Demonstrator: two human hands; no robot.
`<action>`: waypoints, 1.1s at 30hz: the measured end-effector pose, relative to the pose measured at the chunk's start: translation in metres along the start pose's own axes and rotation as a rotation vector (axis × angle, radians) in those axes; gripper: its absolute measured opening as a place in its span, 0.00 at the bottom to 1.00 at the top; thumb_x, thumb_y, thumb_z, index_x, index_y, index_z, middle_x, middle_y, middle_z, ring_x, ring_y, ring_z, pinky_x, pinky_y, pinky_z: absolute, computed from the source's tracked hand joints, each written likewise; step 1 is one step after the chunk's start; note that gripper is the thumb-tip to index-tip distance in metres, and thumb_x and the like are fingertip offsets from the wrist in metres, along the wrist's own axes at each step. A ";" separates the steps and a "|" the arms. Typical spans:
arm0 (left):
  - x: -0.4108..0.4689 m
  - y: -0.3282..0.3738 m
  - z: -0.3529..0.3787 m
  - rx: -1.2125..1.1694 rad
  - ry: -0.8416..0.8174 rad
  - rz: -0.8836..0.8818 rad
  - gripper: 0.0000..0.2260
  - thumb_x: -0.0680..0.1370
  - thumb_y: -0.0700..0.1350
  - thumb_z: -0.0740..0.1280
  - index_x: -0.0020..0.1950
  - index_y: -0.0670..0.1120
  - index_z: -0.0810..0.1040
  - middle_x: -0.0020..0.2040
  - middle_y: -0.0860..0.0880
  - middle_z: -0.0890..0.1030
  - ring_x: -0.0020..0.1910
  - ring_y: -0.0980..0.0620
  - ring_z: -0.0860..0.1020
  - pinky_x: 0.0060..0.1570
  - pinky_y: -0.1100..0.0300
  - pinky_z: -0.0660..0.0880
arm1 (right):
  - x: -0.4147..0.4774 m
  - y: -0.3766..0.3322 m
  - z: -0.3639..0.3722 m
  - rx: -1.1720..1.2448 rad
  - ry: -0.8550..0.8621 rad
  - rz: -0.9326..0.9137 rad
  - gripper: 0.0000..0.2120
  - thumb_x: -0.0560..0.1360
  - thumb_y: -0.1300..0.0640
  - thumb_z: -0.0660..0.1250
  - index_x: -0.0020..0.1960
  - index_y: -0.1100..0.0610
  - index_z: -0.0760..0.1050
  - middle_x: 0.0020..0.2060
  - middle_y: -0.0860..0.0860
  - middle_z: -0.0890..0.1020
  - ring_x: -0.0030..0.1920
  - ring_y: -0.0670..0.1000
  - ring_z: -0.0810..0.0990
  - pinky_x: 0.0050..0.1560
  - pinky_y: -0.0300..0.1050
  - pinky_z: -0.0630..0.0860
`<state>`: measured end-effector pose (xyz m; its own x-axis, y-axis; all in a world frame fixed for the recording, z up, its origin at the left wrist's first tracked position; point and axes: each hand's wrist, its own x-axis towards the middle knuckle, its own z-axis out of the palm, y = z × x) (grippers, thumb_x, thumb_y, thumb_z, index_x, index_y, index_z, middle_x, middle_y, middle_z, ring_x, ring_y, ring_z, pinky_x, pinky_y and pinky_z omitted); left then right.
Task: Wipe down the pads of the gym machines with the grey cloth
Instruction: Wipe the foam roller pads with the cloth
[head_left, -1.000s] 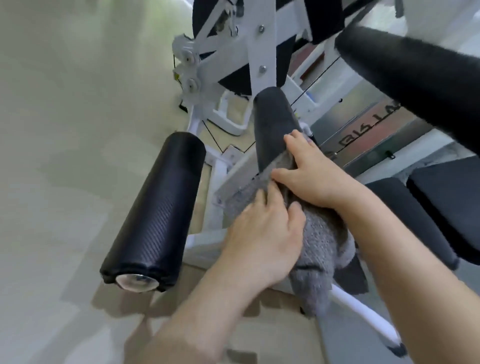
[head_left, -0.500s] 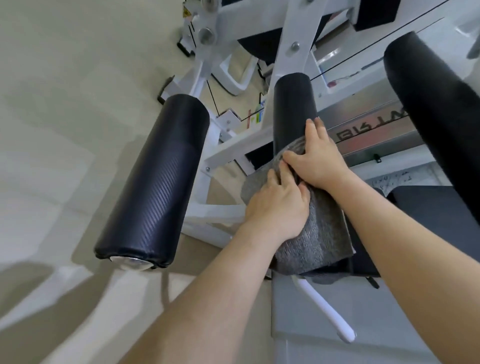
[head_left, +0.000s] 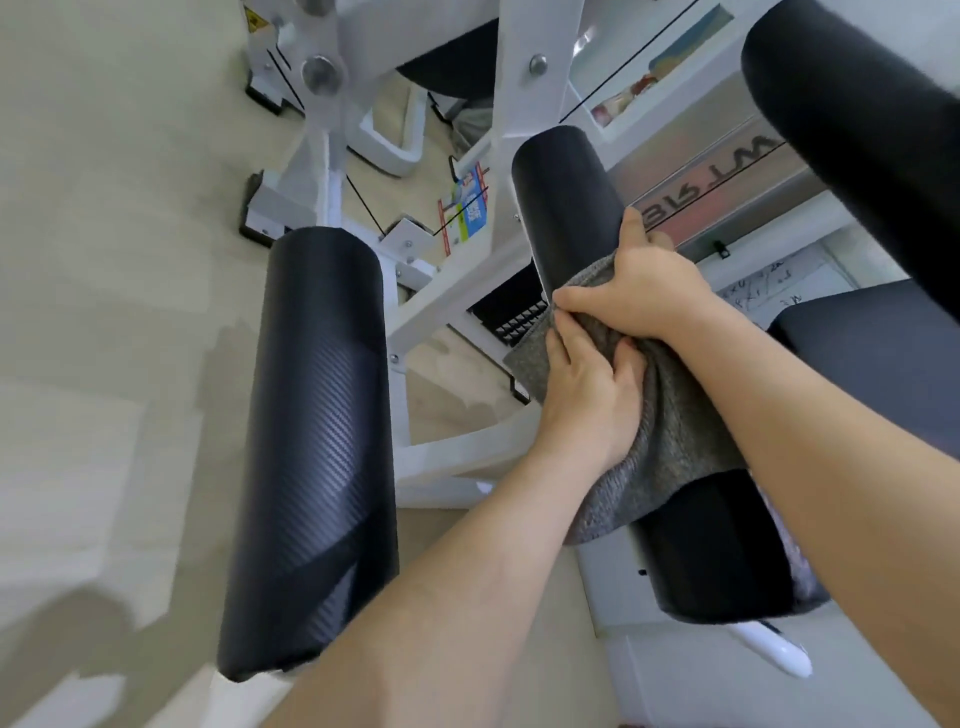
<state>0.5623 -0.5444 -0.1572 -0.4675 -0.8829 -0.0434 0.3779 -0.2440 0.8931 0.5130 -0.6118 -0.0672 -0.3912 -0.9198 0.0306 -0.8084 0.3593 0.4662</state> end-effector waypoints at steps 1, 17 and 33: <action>0.005 0.001 -0.003 -0.008 -0.018 -0.001 0.33 0.82 0.53 0.54 0.78 0.47 0.37 0.80 0.47 0.43 0.78 0.46 0.51 0.75 0.53 0.52 | 0.005 -0.001 -0.001 0.004 -0.011 0.008 0.52 0.67 0.33 0.67 0.78 0.52 0.42 0.70 0.61 0.64 0.65 0.63 0.71 0.60 0.56 0.71; 0.136 0.019 -0.047 0.033 -0.024 0.172 0.33 0.80 0.50 0.57 0.79 0.45 0.43 0.80 0.42 0.49 0.78 0.47 0.50 0.75 0.55 0.50 | 0.114 -0.030 -0.015 0.175 0.019 -0.013 0.43 0.70 0.36 0.66 0.75 0.56 0.53 0.67 0.60 0.71 0.63 0.59 0.72 0.53 0.46 0.67; 0.278 0.043 -0.090 0.143 -0.069 0.225 0.20 0.80 0.54 0.56 0.65 0.45 0.72 0.63 0.42 0.77 0.63 0.43 0.73 0.56 0.56 0.67 | 0.229 -0.056 -0.025 0.420 -0.017 0.235 0.54 0.58 0.38 0.68 0.77 0.57 0.51 0.65 0.57 0.72 0.64 0.58 0.72 0.67 0.54 0.67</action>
<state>0.5207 -0.8365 -0.1717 -0.4396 -0.8780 0.1895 0.3641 0.0187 0.9312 0.4801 -0.8469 -0.0640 -0.5889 -0.8047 0.0760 -0.8037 0.5929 0.0504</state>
